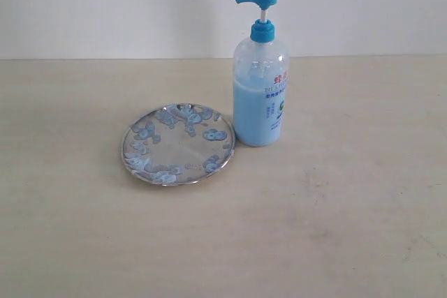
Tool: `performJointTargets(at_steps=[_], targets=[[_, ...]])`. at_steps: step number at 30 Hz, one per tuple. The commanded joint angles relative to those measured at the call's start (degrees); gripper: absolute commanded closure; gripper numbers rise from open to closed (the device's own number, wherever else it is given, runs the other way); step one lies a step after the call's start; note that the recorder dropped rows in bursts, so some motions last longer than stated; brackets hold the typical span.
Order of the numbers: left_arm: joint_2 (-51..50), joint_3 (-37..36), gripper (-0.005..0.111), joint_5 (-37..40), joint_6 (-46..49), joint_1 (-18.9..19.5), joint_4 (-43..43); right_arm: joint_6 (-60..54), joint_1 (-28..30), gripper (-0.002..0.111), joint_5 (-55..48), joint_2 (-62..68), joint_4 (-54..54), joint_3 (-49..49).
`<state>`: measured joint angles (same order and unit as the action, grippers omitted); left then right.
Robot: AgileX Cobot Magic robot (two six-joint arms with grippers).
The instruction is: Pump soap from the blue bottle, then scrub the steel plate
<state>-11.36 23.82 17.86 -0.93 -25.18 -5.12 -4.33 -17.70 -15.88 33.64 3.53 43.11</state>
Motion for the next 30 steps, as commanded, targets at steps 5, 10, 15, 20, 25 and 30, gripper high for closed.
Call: performJointTargets(at_steps=[5,10,15,20,25,30], targets=[[0.30,-0.21,0.103,0.49,-0.80,-0.11,-0.28,5.74,-0.10,0.107,32.68,-25.25,-9.43,-38.96],[0.30,-0.21,0.103,2.25,-0.80,-0.11,-0.28,8.84,-0.10,0.107,24.74,-22.78,-10.57,-42.88],[0.19,-2.55,0.103,3.91,-2.51,-0.11,0.20,9.06,-0.10,0.107,17.11,-21.98,-10.57,-43.11],[0.19,-4.80,0.103,5.54,-9.86,-0.11,0.20,8.94,-0.10,0.107,15.88,-21.98,-10.57,-43.11],[0.19,-6.88,0.103,5.98,-11.94,-0.11,0.20,8.83,-0.10,0.107,15.88,-21.98,-10.57,-43.11],[-0.05,-9.10,0.103,6.59,-14.05,-0.11,0.20,8.94,1.08,0.107,14.28,-28.90,-10.57,-43.11]])
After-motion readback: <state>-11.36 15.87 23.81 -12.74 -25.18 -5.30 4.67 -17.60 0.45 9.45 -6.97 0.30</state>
